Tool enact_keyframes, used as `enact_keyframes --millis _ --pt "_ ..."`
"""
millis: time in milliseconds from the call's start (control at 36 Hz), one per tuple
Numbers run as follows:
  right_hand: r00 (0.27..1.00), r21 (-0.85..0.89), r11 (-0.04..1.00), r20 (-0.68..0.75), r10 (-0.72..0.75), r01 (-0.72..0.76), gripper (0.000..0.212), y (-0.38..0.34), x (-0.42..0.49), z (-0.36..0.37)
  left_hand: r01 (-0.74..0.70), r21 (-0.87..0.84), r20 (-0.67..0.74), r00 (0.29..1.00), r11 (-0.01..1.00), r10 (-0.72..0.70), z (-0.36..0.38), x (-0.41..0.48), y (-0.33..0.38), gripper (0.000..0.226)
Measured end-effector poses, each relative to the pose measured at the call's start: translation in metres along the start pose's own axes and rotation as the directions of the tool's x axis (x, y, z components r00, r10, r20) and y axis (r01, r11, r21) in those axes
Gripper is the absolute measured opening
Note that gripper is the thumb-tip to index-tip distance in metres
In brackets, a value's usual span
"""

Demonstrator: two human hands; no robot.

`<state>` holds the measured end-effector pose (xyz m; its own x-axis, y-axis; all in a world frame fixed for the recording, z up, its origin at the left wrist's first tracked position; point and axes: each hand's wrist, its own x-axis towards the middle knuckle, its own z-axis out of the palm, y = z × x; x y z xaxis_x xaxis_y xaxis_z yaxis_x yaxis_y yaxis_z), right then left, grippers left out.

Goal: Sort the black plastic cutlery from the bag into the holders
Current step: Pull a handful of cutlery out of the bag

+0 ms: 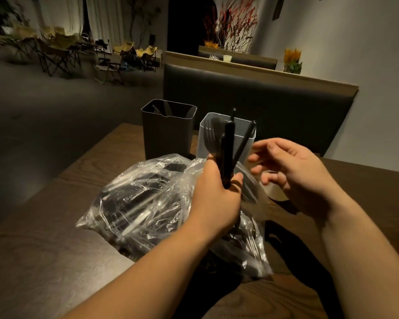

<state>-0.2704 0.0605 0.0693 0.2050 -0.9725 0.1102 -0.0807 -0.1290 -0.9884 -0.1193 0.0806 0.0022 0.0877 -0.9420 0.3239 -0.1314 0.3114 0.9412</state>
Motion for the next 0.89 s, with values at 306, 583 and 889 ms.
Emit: enact_keyframes --millis 306,583,889 --pt "0.940 0.224 0.974 0.340 -0.034 -0.045 0.103 0.022 0.001 0.042 -0.032 0.163 -0.078 0.996 0.986 0.045 0.000 0.000 -0.005 0.033" --pt "0.973 0.008 0.999 -0.225 0.043 -0.042 0.018 0.027 0.005 0.068 -0.072 0.182 -0.052 0.995 0.981 0.083 0.007 -0.004 0.002 0.030" --pt "0.988 0.486 0.862 0.017 0.153 -0.142 0.023 0.044 0.028 0.040 0.156 -0.108 0.278 0.953 0.982 -0.121 0.001 0.017 -0.009 0.049"
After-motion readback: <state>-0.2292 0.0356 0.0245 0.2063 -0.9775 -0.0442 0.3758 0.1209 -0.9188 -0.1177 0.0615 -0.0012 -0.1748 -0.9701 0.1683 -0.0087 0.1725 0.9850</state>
